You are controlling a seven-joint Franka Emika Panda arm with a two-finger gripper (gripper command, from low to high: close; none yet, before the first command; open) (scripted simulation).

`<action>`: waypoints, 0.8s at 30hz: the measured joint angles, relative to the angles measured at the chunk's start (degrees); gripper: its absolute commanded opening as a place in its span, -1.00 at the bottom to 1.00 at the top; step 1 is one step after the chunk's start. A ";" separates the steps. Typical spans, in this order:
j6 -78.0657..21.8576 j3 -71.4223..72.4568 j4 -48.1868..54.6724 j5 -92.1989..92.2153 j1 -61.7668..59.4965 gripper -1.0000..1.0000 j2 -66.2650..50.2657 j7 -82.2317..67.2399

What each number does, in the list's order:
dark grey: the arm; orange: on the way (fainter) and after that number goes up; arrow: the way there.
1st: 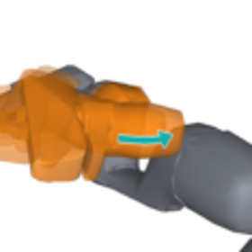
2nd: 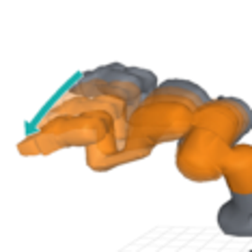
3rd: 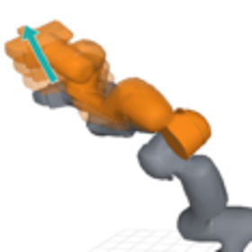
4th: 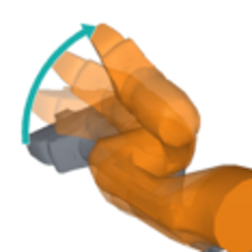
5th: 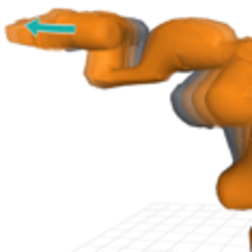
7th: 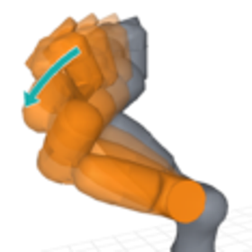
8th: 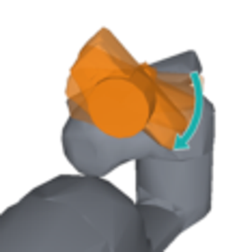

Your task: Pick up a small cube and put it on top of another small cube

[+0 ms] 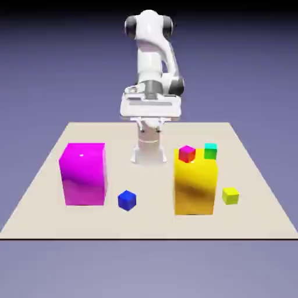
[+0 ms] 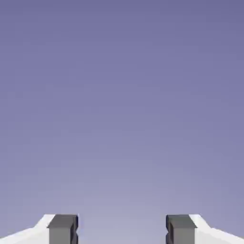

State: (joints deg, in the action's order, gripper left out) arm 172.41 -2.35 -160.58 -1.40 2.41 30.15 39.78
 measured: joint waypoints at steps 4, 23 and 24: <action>-5.28 -7.80 1.40 -4.65 5.70 0.00 -8.31 -8.87; -14.75 -29.03 6.38 -16.12 20.12 0.00 -43.67 -39.97; -12.82 -27.99 6.48 -15.20 19.08 0.00 -45.74 -40.52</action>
State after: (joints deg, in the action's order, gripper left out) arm 159.60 -30.34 -154.09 -16.60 21.48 -15.59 -0.74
